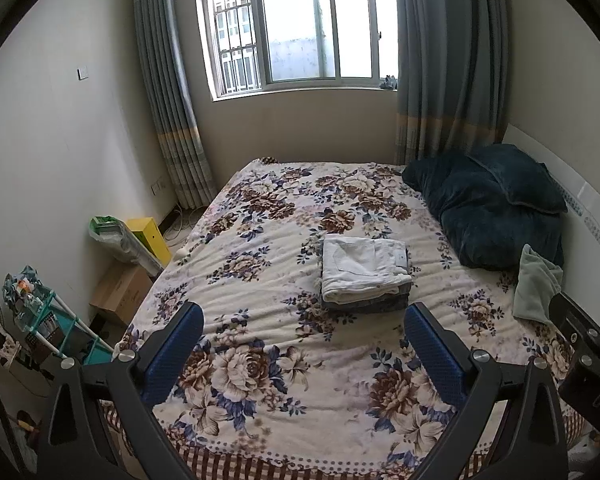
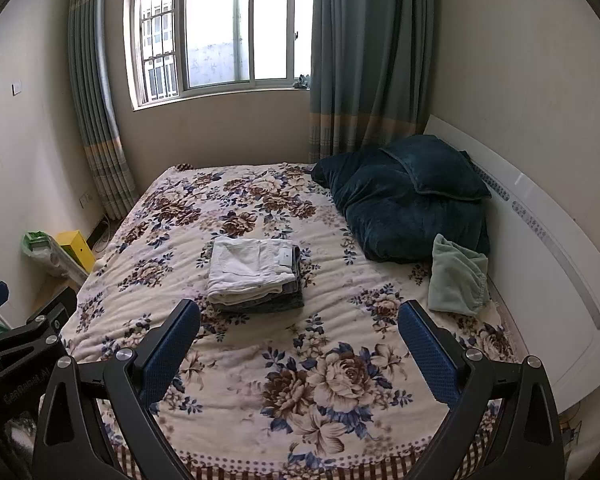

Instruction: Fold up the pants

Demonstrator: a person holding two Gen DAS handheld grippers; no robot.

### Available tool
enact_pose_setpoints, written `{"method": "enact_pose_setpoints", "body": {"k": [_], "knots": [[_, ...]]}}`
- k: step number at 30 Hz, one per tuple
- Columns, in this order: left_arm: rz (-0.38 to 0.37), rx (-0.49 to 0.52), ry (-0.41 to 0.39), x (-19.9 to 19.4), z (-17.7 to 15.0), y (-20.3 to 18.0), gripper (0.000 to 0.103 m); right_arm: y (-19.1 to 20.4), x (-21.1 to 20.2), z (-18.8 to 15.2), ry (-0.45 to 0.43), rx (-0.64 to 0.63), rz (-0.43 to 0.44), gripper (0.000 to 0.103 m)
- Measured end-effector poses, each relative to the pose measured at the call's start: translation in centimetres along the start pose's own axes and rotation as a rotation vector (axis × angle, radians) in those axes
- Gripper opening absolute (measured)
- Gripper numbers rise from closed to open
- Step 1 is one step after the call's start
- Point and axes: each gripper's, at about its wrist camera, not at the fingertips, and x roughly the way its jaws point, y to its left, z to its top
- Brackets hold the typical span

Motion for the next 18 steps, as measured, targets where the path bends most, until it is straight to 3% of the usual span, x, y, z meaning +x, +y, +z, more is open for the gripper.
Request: {"method": "enact_pose_setpoints", "body": {"k": [18], "knots": [[-0.038,0.011,-0.003,-0.64,0.18,-0.29,0.103,0.13,-0.14,0.00,0.000,0.000,0.013,0.101]]}}
